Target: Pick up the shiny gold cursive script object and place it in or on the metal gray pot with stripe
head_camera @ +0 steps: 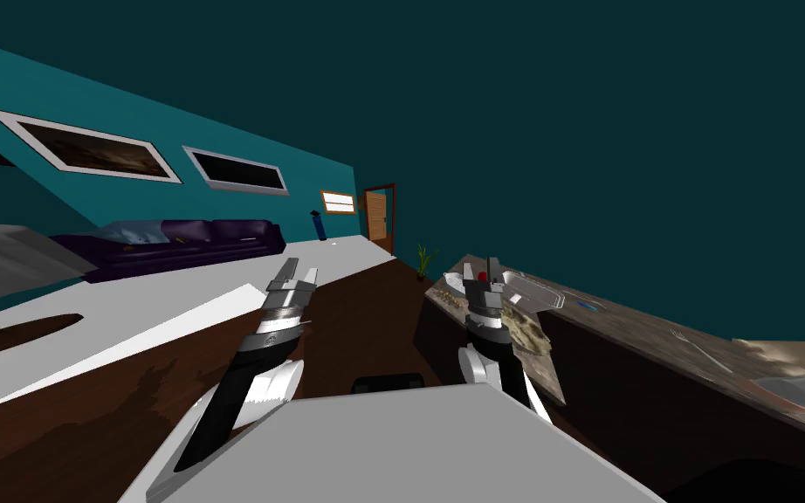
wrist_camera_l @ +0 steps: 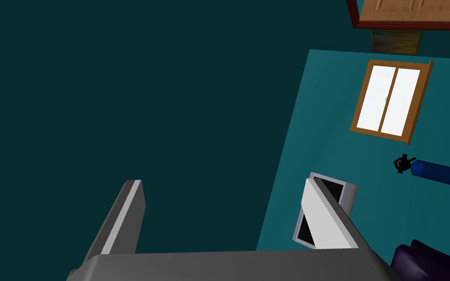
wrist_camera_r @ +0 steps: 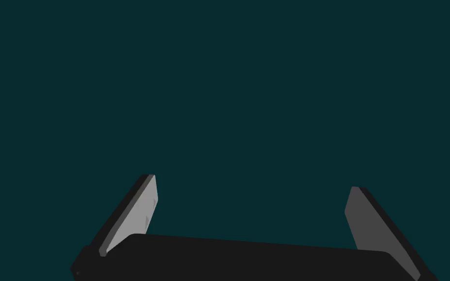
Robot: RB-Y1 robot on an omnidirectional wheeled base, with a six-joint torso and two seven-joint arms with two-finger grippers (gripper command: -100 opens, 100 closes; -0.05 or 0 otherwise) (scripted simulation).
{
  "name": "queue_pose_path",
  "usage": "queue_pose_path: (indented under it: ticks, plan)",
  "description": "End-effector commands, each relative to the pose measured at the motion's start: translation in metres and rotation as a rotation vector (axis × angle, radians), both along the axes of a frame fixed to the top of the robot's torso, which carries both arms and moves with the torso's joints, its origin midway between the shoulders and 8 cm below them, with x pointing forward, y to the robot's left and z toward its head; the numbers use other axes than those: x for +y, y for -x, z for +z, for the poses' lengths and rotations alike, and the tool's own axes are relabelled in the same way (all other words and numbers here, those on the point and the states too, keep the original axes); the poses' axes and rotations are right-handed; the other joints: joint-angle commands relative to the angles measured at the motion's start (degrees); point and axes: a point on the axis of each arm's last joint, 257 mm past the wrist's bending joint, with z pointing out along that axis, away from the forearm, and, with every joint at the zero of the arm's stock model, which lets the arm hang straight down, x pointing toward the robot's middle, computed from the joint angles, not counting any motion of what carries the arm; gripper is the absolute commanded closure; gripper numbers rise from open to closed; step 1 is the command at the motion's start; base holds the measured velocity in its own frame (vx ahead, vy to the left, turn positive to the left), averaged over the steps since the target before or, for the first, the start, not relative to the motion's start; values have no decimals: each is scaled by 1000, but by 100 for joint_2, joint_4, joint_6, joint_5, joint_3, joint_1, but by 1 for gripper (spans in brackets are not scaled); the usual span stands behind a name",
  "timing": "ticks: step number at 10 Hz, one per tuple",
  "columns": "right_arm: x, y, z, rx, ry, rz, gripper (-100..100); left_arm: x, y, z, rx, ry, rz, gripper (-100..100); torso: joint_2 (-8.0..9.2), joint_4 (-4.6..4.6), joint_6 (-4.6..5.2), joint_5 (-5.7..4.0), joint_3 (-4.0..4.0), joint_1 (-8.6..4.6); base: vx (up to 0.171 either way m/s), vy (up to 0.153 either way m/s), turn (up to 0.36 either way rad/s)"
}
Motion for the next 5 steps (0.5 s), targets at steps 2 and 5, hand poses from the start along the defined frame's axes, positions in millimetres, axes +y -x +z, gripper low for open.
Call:
queue_pose_path:
  ticks: [2, 5]
  plan:
    - [3, -6, -17, 51, 72, 5, -100, 0, 0, 0, 0, 0, 0, 0, -1, 0, 0, 0, -1, -1, 7, 0, 20]
    - [-1, -16, -55, 157, 190, -9, -100, 0, 0, 0, 0, 0, 0, 0, -6, -1, 0, -1, -3, -4, 18, -2, 39]
